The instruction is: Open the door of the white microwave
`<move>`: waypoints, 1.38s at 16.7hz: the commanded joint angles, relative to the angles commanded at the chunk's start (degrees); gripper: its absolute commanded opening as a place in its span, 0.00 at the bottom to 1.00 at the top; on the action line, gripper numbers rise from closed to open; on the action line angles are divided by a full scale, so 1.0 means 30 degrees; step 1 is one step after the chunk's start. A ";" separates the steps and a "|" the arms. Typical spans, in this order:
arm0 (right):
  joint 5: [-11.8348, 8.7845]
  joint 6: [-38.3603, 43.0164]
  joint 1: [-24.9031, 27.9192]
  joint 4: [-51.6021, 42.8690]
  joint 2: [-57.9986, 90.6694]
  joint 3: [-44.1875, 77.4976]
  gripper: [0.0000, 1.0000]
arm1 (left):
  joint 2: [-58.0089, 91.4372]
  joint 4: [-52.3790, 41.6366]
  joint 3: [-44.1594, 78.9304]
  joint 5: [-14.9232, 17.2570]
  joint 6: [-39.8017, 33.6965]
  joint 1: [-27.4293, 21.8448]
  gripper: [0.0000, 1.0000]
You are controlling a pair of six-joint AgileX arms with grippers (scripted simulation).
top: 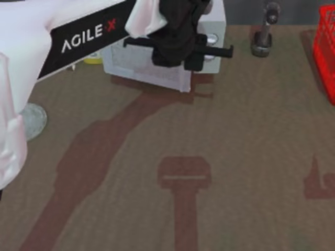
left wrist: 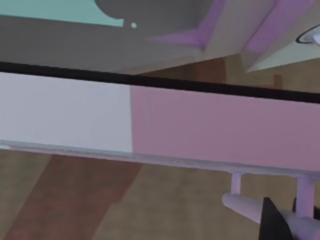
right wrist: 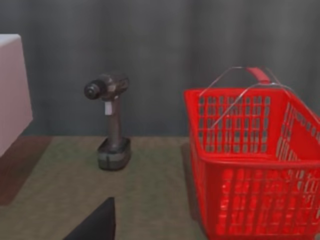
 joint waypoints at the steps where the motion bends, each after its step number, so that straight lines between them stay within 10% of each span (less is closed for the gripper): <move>1: 0.0000 0.0000 0.0000 0.0000 0.0000 0.0000 1.00 | -0.0143 0.0111 -0.0218 0.0056 0.0157 0.0044 0.00; 23: 0.0000 0.0000 0.0000 0.0000 0.0000 0.0000 1.00 | -0.1063 0.0850 -0.1820 0.0492 0.1301 0.0334 0.00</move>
